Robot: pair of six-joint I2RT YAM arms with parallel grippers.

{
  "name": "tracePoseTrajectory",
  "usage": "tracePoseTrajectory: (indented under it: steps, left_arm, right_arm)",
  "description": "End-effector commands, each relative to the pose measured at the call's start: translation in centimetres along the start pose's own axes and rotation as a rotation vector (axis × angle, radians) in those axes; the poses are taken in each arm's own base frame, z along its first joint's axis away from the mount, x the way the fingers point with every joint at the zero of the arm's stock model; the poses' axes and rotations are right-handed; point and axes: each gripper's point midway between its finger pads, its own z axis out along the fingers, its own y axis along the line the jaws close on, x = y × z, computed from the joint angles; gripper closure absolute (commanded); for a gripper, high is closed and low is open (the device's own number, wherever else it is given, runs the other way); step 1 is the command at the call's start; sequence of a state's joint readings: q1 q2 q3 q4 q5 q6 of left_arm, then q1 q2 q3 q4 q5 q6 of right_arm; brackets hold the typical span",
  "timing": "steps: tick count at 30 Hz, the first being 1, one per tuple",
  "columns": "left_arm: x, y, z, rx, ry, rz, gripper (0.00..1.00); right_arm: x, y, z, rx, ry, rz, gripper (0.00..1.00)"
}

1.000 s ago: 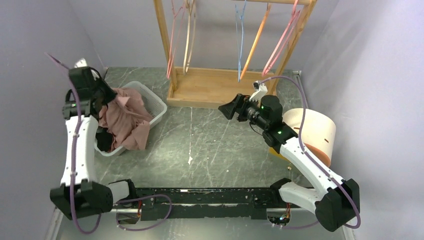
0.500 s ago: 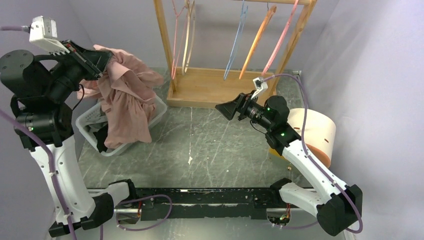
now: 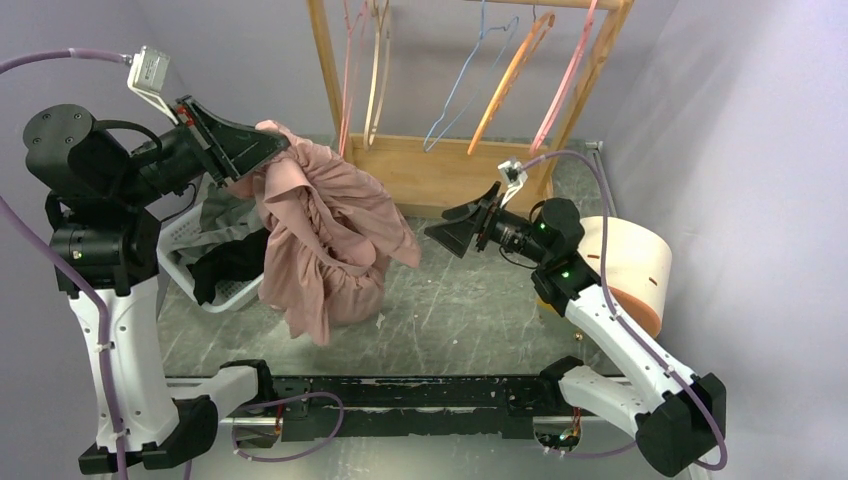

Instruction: Place the skirt on the hanger

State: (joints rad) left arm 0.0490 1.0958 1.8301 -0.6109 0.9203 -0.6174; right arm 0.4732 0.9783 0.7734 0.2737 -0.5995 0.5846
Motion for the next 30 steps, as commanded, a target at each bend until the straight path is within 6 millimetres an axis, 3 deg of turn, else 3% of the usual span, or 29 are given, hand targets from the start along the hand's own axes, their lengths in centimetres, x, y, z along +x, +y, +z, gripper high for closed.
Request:
tracePoseTrajectory:
  steps: [1,5,8,11,15,18,23,30]
  left_arm:
    - [-0.1,-2.9,-0.2,0.137,0.017,0.035,0.93]
    - [0.2,-2.9,0.3,0.169,0.038,0.018,0.93]
    - [1.9,-0.8,0.9,0.154,0.045,-0.034,0.93]
    - [5.3,4.1,1.9,0.058,0.053,-0.123,0.93]
    - [12.1,13.6,3.1,-0.197,0.086,-0.269,0.93]
    - [16.4,17.7,3.2,-0.312,0.136,-0.332,0.93]
    - [18.0,18.8,3.0,-0.331,0.146,-0.353,0.93]
    - [18.8,19.2,2.4,-0.359,0.144,-0.345,0.93]
  right_arm:
    - [0.5,1.8,0.2,-0.104,0.018,0.002,0.04]
    - [1.4,3.1,0.8,-0.144,0.043,0.010,0.04]
    - [1.6,2.1,1.2,-0.082,0.030,0.040,0.04]
    - [2.1,-0.9,1.3,0.070,0.005,0.091,0.07]
    - [3.2,-4.1,0.2,0.236,-0.038,0.126,0.12]
    - [4.6,-5.5,-0.3,0.305,-0.018,0.143,0.14]
    - [8.7,-6.2,0.1,0.353,0.059,0.263,0.20]
    - [14.5,-4.8,3.7,0.422,0.131,0.400,0.25]
